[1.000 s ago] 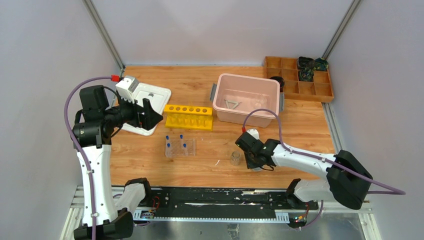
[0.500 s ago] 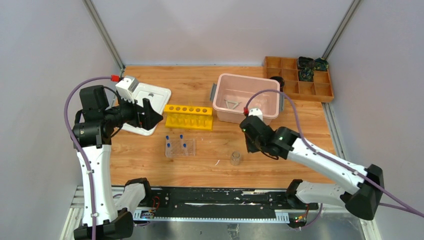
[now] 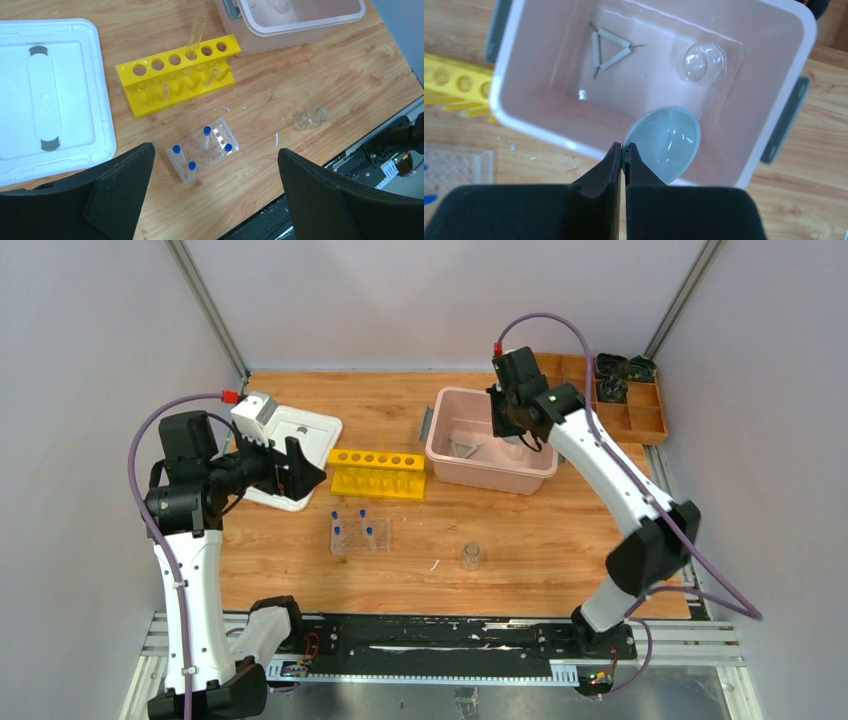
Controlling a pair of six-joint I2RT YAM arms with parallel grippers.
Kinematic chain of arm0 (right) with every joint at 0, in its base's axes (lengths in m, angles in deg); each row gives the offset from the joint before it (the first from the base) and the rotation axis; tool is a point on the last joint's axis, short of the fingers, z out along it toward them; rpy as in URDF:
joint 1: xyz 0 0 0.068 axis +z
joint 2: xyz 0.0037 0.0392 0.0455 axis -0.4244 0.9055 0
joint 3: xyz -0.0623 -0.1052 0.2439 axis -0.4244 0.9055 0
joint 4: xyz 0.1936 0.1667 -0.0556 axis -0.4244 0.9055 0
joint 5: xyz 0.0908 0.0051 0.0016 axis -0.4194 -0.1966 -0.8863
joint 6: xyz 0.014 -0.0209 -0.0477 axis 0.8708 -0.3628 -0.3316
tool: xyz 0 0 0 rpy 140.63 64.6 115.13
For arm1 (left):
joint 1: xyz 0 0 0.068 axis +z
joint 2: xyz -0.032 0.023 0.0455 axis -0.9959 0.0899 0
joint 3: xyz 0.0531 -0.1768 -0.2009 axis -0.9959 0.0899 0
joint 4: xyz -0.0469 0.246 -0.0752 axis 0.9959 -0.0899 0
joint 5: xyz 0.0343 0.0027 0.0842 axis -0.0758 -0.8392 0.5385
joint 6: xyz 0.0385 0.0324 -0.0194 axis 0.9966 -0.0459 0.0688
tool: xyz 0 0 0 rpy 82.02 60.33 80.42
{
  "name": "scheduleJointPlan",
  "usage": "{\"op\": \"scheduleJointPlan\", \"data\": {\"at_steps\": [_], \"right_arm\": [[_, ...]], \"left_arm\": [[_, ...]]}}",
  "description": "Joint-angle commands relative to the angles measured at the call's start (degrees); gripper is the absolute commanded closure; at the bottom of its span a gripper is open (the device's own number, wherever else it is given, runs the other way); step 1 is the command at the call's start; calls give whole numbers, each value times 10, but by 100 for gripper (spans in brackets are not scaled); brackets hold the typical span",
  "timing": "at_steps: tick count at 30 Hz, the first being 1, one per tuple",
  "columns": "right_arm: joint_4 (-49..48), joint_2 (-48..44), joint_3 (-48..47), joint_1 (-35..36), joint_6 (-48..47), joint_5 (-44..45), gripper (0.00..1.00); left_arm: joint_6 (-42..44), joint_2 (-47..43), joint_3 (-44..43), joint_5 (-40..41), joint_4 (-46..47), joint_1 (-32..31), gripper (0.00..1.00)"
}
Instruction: Organize the chemistry lab equipment
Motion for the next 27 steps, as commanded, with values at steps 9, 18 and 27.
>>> {"op": "scheduleJointPlan", "data": {"at_steps": [9, 18, 27], "right_arm": [[20, 194, -31, -68, -32, -85, 100], [-24, 203, 72, -80, -46, -62, 100], [-86, 162, 153, -107, -54, -66, 97]], "left_arm": [[6, -4, -9, -3, 1, 0, 0], [8, -1, -4, -3, 1, 0, 0], [9, -4, -5, 0, 1, 0, 0]]}}
